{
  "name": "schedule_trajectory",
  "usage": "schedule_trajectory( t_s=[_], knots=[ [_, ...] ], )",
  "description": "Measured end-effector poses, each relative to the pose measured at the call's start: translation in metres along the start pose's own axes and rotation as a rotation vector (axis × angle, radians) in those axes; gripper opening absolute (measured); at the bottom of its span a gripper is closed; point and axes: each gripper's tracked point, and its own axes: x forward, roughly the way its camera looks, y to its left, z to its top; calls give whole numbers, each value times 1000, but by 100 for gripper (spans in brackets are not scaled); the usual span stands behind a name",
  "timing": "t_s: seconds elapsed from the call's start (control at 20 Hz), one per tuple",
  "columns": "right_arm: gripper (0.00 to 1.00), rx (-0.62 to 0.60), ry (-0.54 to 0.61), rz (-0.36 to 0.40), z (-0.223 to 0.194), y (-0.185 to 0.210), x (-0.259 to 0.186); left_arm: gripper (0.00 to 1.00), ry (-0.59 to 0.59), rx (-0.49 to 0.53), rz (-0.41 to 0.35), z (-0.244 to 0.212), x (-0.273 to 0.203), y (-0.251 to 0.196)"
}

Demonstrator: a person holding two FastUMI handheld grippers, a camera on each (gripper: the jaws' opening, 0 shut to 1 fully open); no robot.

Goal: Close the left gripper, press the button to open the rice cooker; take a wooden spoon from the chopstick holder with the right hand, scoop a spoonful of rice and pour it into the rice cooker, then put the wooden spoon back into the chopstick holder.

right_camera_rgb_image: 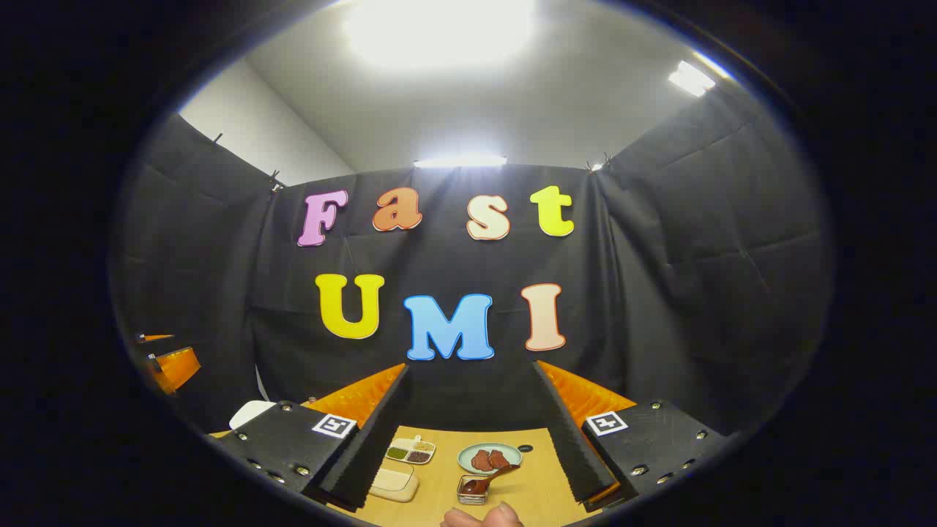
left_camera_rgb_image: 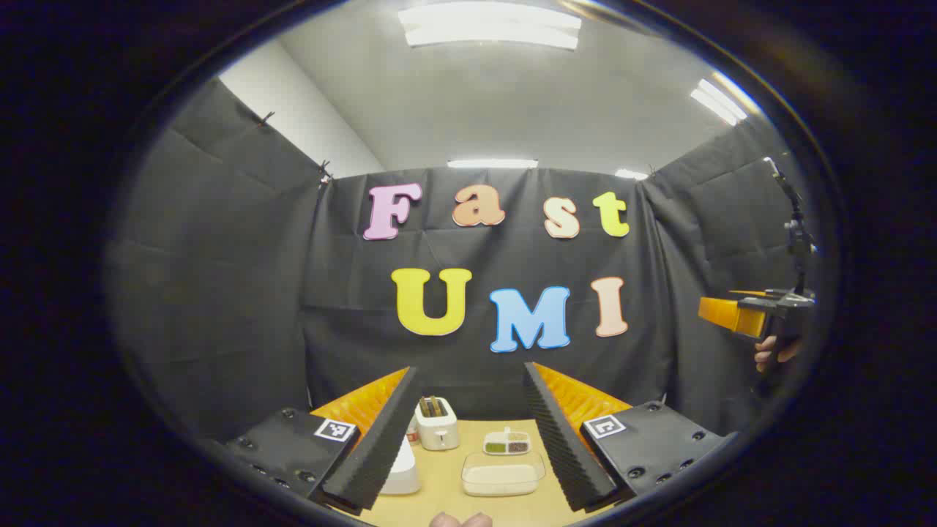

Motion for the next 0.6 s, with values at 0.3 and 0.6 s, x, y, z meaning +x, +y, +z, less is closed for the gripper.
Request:
schedule_trajectory(
  t_s=[0.3,0.6],
  knots=[
    [97,-33,-59,-66,13,49,-13,96,-18,-32,-46,8,15,65],
    [98,-72,-44,-66,20,68,-25,94,-34,-74,-61,17,9,72]
  ],
)
